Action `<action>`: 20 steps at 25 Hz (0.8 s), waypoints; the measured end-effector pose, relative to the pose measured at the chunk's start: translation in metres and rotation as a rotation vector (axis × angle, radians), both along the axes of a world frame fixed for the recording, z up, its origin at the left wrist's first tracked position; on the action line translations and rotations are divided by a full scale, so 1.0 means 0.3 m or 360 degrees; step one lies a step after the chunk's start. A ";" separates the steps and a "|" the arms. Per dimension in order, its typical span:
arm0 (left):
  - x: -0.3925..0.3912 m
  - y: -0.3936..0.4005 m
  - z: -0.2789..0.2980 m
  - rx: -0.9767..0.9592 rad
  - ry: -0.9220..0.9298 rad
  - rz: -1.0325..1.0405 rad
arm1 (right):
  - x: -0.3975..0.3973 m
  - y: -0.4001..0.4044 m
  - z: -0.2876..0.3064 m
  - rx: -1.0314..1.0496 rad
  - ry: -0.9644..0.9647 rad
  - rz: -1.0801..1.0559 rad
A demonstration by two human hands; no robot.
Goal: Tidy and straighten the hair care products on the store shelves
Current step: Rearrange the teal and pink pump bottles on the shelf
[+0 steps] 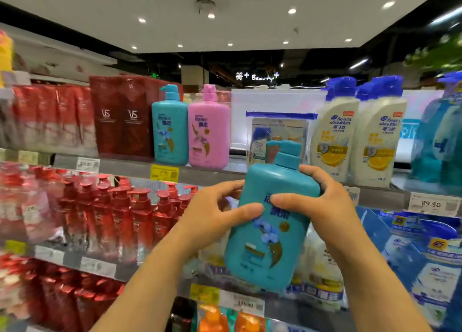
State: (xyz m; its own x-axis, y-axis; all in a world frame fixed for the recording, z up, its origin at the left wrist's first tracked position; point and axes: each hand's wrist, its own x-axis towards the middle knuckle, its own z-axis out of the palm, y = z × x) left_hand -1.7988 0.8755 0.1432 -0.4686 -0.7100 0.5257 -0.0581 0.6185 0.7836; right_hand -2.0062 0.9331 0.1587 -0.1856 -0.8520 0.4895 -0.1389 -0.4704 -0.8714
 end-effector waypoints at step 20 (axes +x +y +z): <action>0.202 -0.638 0.445 -0.0685 -0.0707 0.0903 | 0.274 -0.261 0.103 -0.0017 -0.0050 -0.0307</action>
